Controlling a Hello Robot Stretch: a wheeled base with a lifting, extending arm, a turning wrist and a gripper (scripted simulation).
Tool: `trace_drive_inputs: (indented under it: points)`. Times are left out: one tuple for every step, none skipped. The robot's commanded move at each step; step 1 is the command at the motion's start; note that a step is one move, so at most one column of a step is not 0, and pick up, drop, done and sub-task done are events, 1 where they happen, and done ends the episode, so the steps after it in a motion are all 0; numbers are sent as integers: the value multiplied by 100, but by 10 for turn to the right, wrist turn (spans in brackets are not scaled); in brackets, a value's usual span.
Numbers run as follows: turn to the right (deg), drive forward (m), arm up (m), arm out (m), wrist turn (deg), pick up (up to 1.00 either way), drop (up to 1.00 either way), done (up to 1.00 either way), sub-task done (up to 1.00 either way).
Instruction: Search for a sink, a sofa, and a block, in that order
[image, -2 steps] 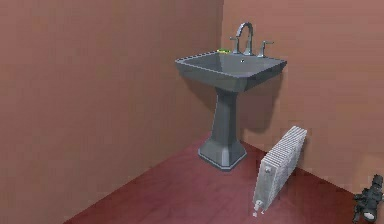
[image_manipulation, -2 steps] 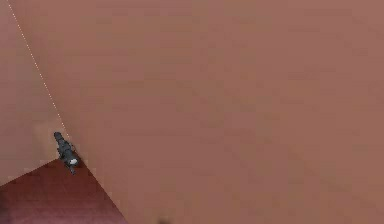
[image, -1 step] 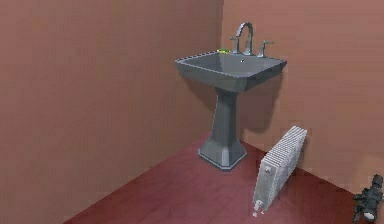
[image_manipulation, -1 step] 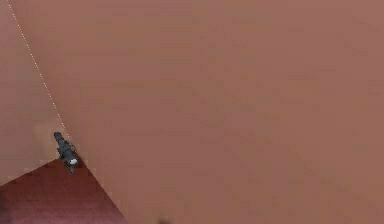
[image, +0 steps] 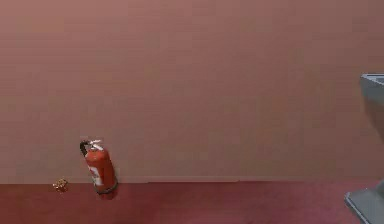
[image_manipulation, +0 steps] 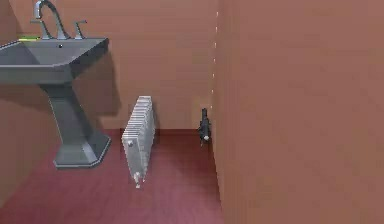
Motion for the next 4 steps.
trace_drive_inputs:
  points:
    - [0,35,0,0,0,0,0,0,0]
    - [450,0,0,0,0,0,0,0,0]
    - [420,0,0,0,0,0,0,0,0]
    - [0,45,0,0,0,0,0,0,0]
